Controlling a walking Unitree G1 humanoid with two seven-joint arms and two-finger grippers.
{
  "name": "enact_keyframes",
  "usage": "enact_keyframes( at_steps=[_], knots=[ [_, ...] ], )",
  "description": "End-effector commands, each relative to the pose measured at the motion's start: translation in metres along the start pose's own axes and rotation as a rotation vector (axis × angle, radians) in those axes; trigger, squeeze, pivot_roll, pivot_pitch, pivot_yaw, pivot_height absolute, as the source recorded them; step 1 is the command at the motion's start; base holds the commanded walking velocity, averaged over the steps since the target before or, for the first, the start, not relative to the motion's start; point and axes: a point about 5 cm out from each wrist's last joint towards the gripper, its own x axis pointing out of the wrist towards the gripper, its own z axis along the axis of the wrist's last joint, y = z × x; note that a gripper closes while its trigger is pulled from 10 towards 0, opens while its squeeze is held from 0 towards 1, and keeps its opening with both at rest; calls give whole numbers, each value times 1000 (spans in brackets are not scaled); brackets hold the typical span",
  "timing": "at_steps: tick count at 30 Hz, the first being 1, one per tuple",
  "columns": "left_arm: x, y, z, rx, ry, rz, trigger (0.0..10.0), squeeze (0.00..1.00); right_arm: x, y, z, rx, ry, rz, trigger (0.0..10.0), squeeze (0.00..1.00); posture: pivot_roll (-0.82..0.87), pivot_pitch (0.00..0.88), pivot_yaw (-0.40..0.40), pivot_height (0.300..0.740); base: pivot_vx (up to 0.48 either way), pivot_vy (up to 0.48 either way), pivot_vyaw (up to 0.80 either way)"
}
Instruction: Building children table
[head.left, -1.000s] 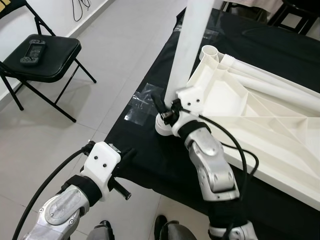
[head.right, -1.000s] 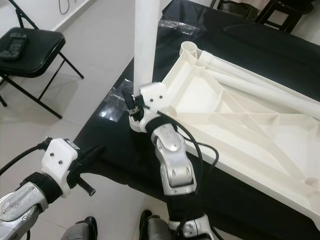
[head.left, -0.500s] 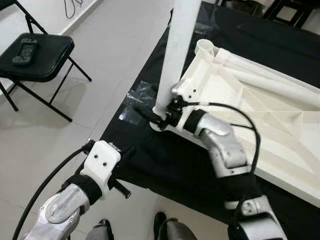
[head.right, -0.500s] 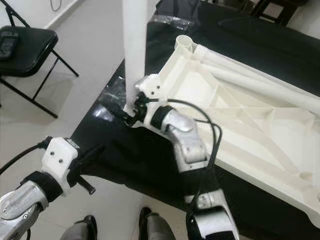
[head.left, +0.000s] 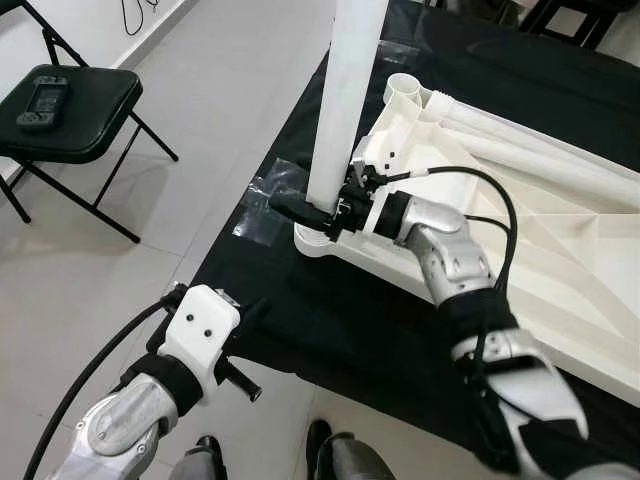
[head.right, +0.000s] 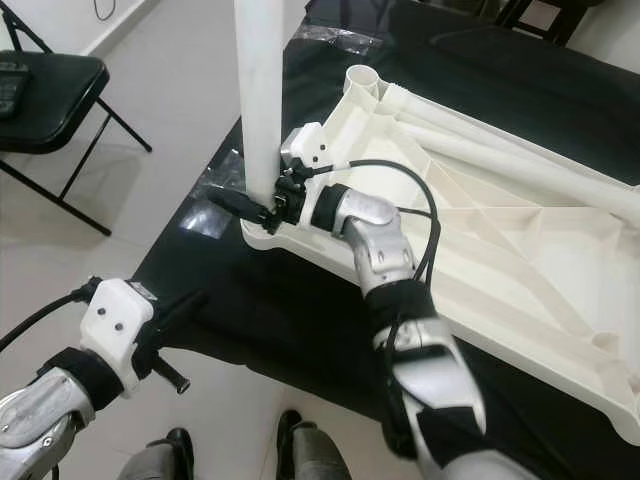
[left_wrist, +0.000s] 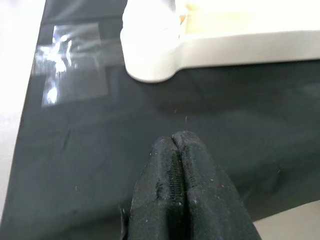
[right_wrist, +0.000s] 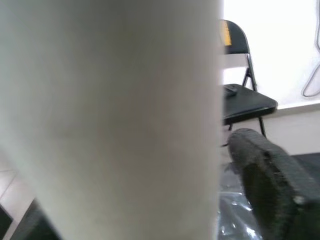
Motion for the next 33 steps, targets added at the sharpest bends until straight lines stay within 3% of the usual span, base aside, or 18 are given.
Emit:
enact_keyframes(
  at_steps=[1, 8, 13, 14, 16, 17, 20, 21, 22, 23, 24, 25, 26, 27, 28, 29, 33],
  knots=[
    [-4, -3, -2, -7, 20, -4, 10000, 0, -4, -3, 0, 11, -19, 19, 0, 0, 173, 363, -143, 740, 0, 0, 0],
    [-7, -4, -2, -12, 30, -10, 10000, 0, -6, -8, -2, 13, -14, 48, 0, 0, 171, 375, -136, 740, 0, 0, 0],
    [-8, -4, -3, -13, 36, -10, 10000, 0, -12, -11, -7, -8, -4, 1, 0, 0, 158, 376, -137, 740, 0, 0, 0],
    [-8, -5, -3, -17, 36, -12, 10000, 0, -19, -13, -12, -26, 17, -75, 0, 0, 148, 376, -137, 740, 0, 0, 0],
    [-7, -6, -3, -19, 35, -14, 10000, 0, -22, -13, -14, -34, 27, -105, 0, 0, 148, 376, -137, 740, 0, 0, 0],
    [-7, -6, -3, -23, 35, -18, 10000, 0, -29, -9, -23, -18, 52, -197, 0, 0, 125, 377, -141, 740, 0, 0, 0],
    [-7, -6, -4, -26, 36, -20, 10000, 0, -35, -5, -32, 6, 75, -284, 0, 0, 125, 377, -141, 740, 0, 0, 0],
    [-6, -6, -5, -30, 35, -26, 10000, 0, -38, 0, -39, 21, 69, -510, 0, 0, 95, 377, -132, 740, 0, 0, 0],
    [-6, -6, -5, -30, 35, -26, 10000, 0, -38, 0, -39, 21, 69, -510, 0, 0, 95, 377, -132, 740, 0, 0, 0],
    [-6, -6, -5, -33, 35, -30, 10000, 0, -42, 3, -43, 29, 64, -676, 0, 0, 95, 377, -132, 740, 0, 0, 0],
    [-4, -7, -6, -36, 35, -41, 10000, 0, -48, 27, -58, 35, 117, -811, 0, 0, 76, 377, -126, 740, 0, 0, 0],
    [-4, -7, -6, -36, 35, -41, 10000, 0, -48, 27, -58, 35, 117, -811, 0, 0, 76, 377, -126, 740, 0, 0, 0],
    [-3, -8, -7, -38, 35, -49, 10000, 0, -54, 44, -65, 37, 154, -899, 0, 0, 76, 377, -126, 740, 0, 0, 0],
    [-1, -9, -7, -41, 31, -59, 10000, 0, -44, 63, -71, 28, 184, -817, 0, 0, 68, 365, -107, 740, 0, 0, 0],
    [-1, -9, -7, -41, 31, -59, 10000, 0, -44, 63, -71, 28, 184, -817, 0, 0, 68, 365, -107, 740, 0, 0, 0],
    [3, -12, -7, -39, 25, -75, 10000, 0, -30, 73, -77, 36, 192, -729, 0, 0, 90, 352, -117, 740, 0, 0, 0],
    [6, -7, -5, -23, 15, -55, 10000, 0, -19, 63, -69, 48, 167, -733, 0, 0, 95, 341, -116, 740, 0, 0, 0]
  ],
)
